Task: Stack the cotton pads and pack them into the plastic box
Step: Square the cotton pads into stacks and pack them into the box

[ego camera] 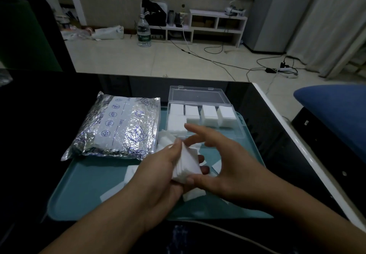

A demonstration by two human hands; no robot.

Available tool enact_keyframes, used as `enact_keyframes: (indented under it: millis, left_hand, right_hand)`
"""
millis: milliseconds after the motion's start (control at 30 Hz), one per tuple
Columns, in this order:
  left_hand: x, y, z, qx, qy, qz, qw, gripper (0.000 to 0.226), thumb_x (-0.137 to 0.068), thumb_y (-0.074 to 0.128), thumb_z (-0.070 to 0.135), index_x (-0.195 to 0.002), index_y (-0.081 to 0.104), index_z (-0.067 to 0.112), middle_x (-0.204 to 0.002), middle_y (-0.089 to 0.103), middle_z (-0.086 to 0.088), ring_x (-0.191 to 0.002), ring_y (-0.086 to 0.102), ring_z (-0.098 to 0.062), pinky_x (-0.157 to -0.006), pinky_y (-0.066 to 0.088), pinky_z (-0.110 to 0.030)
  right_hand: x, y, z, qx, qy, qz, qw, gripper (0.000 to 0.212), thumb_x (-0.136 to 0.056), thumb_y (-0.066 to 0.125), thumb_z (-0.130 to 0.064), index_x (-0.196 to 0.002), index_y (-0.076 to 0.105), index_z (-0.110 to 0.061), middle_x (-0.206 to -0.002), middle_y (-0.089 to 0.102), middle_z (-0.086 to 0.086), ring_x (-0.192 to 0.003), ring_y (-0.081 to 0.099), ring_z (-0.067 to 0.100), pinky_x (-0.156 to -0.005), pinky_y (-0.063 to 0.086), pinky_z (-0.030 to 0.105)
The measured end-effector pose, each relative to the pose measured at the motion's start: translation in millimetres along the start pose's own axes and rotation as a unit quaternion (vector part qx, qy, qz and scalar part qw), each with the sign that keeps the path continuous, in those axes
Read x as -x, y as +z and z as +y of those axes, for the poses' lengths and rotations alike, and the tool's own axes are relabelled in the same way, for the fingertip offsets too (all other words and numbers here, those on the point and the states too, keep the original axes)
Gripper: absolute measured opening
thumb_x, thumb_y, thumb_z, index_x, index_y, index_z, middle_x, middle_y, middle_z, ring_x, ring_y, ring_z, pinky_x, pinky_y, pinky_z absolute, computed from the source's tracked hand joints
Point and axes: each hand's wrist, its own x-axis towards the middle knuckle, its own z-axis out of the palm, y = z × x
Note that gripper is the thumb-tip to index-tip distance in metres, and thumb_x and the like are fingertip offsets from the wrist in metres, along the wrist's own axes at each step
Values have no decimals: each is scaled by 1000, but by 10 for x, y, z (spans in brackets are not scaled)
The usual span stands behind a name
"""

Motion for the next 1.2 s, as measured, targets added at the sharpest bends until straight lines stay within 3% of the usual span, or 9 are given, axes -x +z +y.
enact_keyframes:
  millis: [167, 267, 333, 467, 600, 833, 933, 1033, 1200]
  left_hand:
    - [22, -27, 33, -5, 9, 0, 1000, 32, -101, 45, 28, -120, 63, 9, -99, 69, -23, -67, 71, -32, -57, 59, -39]
    - [31, -39, 72, -21, 15, 3, 1000, 31, -102, 42, 29, -115, 65, 12, -91, 69, -18, -62, 67, -26, -54, 58, -35]
    - [35, -52, 95, -27, 10, 4, 1000, 32, -102, 41, 30, -112, 65, 11, -89, 71, -17, -61, 66, -24, -54, 57, -34]
    - [27, -61, 100, -29, 2, 13, 1000, 33, -102, 40, 30, -108, 66, 9, -90, 71, -17, -63, 65, -25, -58, 55, -35]
    - [14, -83, 84, -28, 4, 16, 999, 33, -102, 41, 30, -106, 66, 9, -88, 71, -17, -62, 64, -26, -56, 55, -35]
    - [22, -114, 92, -32, 18, 18, 999, 32, -102, 41, 28, -105, 65, 8, -90, 70, -19, -63, 62, -27, -60, 53, -37]
    - [12, -104, 65, -43, 21, 16, 999, 32, -102, 41, 28, -106, 66, 9, -91, 69, -18, -64, 62, -26, -58, 54, -35]
    - [-9, -98, 54, -53, 30, 9, 998, 32, -102, 41, 29, -111, 64, 9, -88, 71, -15, -63, 63, -25, -55, 54, -34]
    - [-14, 5, 29, -52, 34, -14, 998, 32, -102, 40, 26, -110, 65, 9, -95, 71, -18, -64, 66, -26, -51, 54, -35]
  right_hand:
    - [6, -90, 21, -30, 14, -9, 999, 94, -69, 81, -49, -143, 22, -56, -128, 44, -40, -119, 35, -23, -94, 32, 1]
    - [16, -244, 140, -36, 15, 24, 999, 56, -80, 71, -49, -131, 49, -45, -119, 59, -25, -112, 53, -8, -92, 46, 19]
    - [36, -318, 216, 86, 34, -3, 996, 39, -82, 67, -46, -119, 57, -45, -112, 58, -25, -105, 52, -10, -87, 44, 19]
    - [27, -144, 293, 254, 46, -161, 953, 52, -85, 69, -39, -133, 49, -42, -122, 45, -14, -115, 39, 5, -102, 34, 23]
    - [-52, 33, 330, 272, 71, -172, 944, 54, -81, 74, -30, -130, 52, -35, -104, 44, -9, -102, 50, 15, -80, 35, 22]
    - [-57, -38, 370, 183, 136, -146, 963, 19, -79, 74, -24, -77, 55, -26, -75, 58, -9, -67, 53, 6, -65, 45, 26]
    - [-42, -204, 313, 58, 155, -45, 985, 17, -79, 77, -21, -84, 61, -23, -76, 64, -3, -61, 59, 1, -59, 48, 16]
    - [-18, -356, 140, -144, 170, 47, 974, 23, -73, 80, -16, -92, 67, -13, -74, 70, 8, -53, 59, 8, -49, 48, 17]
    - [31, -331, -19, -295, 138, 23, 945, 10, -93, 58, -8, -87, 66, -9, -63, 61, 3, -55, 54, 11, -52, 43, 19]
